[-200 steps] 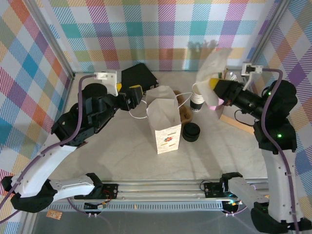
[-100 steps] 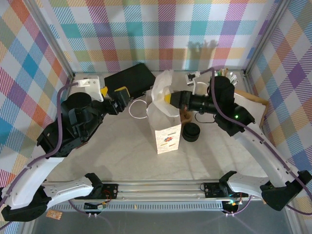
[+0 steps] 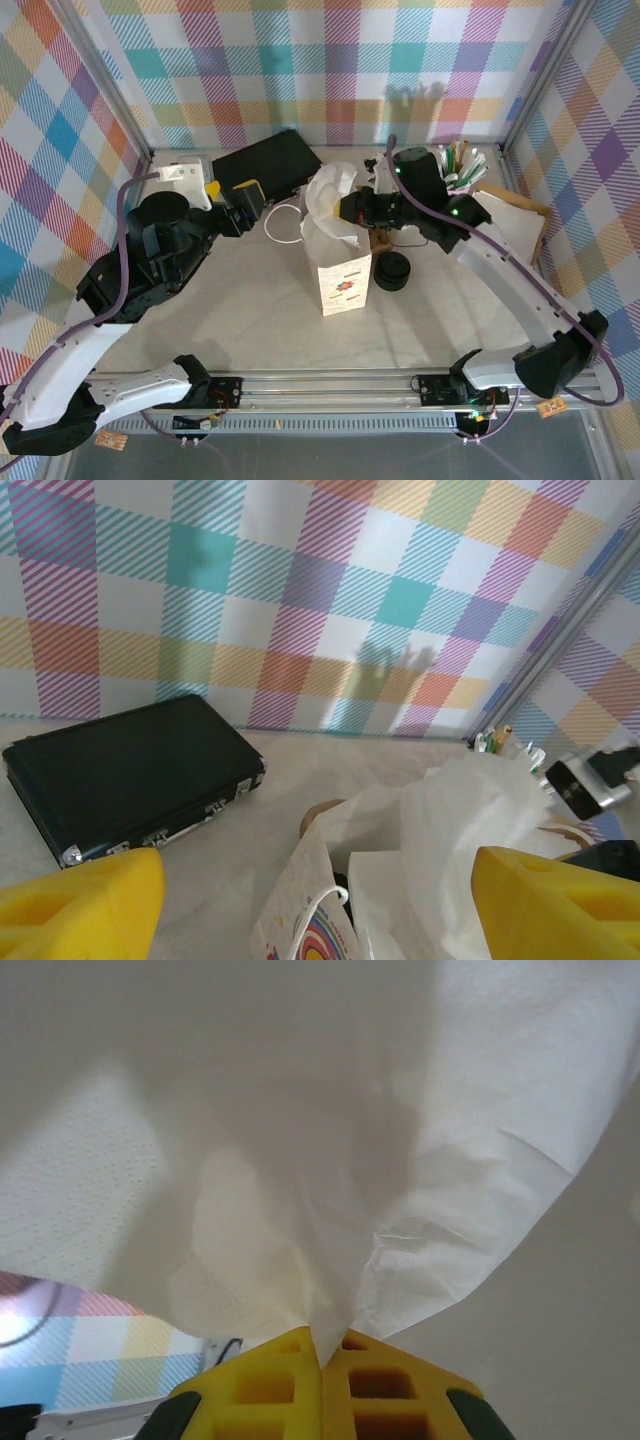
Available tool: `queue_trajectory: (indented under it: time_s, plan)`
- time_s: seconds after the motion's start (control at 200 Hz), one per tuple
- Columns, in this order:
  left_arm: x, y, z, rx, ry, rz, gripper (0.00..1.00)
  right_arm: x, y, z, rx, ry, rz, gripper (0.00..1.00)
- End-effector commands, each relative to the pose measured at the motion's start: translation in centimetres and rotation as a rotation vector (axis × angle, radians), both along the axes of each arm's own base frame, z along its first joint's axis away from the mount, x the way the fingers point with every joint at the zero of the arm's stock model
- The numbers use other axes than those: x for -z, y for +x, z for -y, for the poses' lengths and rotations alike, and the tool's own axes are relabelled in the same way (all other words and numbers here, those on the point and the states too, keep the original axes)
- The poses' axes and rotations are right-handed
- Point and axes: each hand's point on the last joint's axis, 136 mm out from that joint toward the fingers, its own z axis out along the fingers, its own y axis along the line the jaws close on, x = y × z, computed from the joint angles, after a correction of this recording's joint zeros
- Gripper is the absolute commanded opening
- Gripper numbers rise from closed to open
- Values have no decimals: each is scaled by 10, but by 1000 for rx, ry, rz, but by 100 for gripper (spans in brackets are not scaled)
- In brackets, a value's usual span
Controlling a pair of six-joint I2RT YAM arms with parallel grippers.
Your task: Pack the takeout coffee
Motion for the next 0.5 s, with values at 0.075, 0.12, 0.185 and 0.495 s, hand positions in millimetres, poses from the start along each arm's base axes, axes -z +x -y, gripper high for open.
queue_trajectory:
  time_s: [0.075, 0.12, 0.185, 0.495]
  plan:
    - [1, 3, -4, -33, -14, -6, 80, 28, 1, 13, 4, -295, -32, 4]
    - [2, 4, -4, -35, -14, -7, 80, 36, 1, 14, -6, -377, -38, 6]
    - [3, 5, -3, -32, -7, -11, 80, 46, -2, 12, -37, -465, -43, 9]
    - [8, 4, -2, -30, -10, -26, 79, 77, -7, 6, -118, -752, -23, 22]
